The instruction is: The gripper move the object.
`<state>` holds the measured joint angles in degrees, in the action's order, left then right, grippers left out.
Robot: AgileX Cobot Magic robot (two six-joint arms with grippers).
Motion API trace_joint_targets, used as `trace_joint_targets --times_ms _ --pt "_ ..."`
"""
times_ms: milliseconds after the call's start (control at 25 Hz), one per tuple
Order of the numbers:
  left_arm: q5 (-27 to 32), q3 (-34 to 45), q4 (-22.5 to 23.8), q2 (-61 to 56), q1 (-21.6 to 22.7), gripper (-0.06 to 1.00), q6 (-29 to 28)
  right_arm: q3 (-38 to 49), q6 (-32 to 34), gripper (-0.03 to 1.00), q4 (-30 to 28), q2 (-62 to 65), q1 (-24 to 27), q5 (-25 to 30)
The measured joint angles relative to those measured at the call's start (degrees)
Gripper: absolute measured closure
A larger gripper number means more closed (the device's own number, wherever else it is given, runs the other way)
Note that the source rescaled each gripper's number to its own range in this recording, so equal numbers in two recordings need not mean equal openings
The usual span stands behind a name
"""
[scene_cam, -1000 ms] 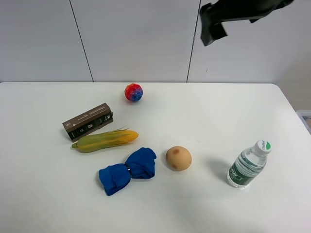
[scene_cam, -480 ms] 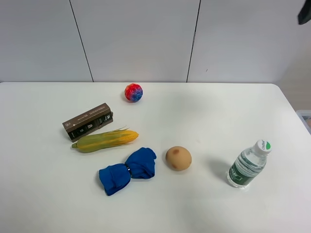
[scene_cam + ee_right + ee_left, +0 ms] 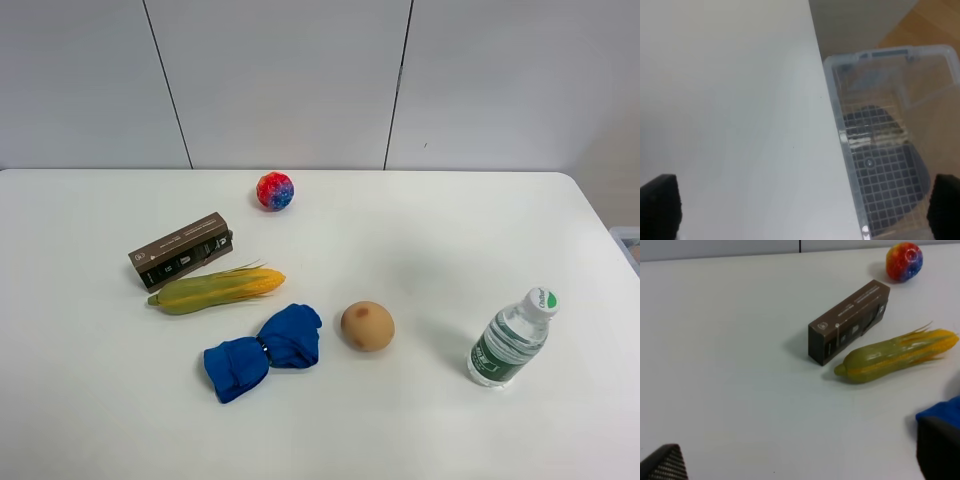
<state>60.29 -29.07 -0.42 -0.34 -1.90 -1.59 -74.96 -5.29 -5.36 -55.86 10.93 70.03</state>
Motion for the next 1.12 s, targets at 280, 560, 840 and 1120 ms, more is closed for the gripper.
trace_joint_targets --times_ms 280,560,840,1120 --pt "0.0 0.0 0.0 0.0 0.0 -0.06 0.0 15.0 1.6 -0.02 4.4 19.1 0.0 -0.1" --pt "0.0 0.0 0.0 0.0 0.0 -0.06 0.0 33.2 5.3 -0.02 4.6 38.1 0.0 -9.7" --pt "0.0 0.0 0.0 0.0 0.0 -0.06 0.0 42.3 5.3 -0.02 4.6 48.8 -2.9 -12.3" --pt "0.0 0.0 0.0 0.0 0.0 -0.06 0.0 42.6 5.3 -0.02 4.6 50.6 -5.8 -11.5"
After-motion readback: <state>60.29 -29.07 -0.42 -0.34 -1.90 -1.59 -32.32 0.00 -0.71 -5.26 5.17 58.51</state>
